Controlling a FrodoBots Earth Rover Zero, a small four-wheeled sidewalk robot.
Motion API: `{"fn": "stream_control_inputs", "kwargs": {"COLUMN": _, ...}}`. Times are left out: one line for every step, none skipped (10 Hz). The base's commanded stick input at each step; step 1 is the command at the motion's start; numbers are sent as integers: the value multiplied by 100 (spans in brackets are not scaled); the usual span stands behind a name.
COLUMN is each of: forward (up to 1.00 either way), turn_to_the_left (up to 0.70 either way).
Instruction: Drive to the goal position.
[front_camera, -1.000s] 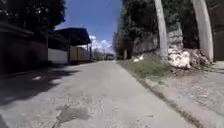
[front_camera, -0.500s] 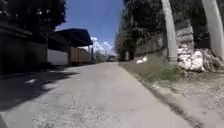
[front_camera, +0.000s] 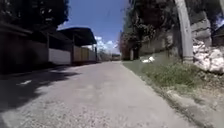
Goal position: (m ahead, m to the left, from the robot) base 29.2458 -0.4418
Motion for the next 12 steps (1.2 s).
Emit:
{"fn": "stream_control_inputs", "kwargs": {"forward": 85, "turn_to_the_left": 0}}
{"fn": "stream_control_inputs", "kwargs": {"forward": 85, "turn_to_the_left": 0}}
{"fn": "stream_control_inputs", "kwargs": {"forward": 85, "turn_to_the_left": 0}}
{"fn": "stream_control_inputs", "kwargs": {"forward": 85, "turn_to_the_left": -6}}
{"fn": "stream_control_inputs", "kwargs": {"forward": 85, "turn_to_the_left": -19}}
{"fn": "stream_control_inputs", "kwargs": {"forward": 85, "turn_to_the_left": -31}}
{"fn": "stream_control_inputs", "kwargs": {"forward": 85, "turn_to_the_left": -34}}
{"fn": "stream_control_inputs", "kwargs": {"forward": 85, "turn_to_the_left": -19}}
{"fn": "stream_control_inputs", "kwargs": {"forward": 85, "turn_to_the_left": 7}}
{"fn": "stream_control_inputs", "kwargs": {"forward": 85, "turn_to_the_left": 10}}
{"fn": "stream_control_inputs", "kwargs": {"forward": 85, "turn_to_the_left": 0}}
{"fn": "stream_control_inputs", "kwargs": {"forward": 85, "turn_to_the_left": 1}}
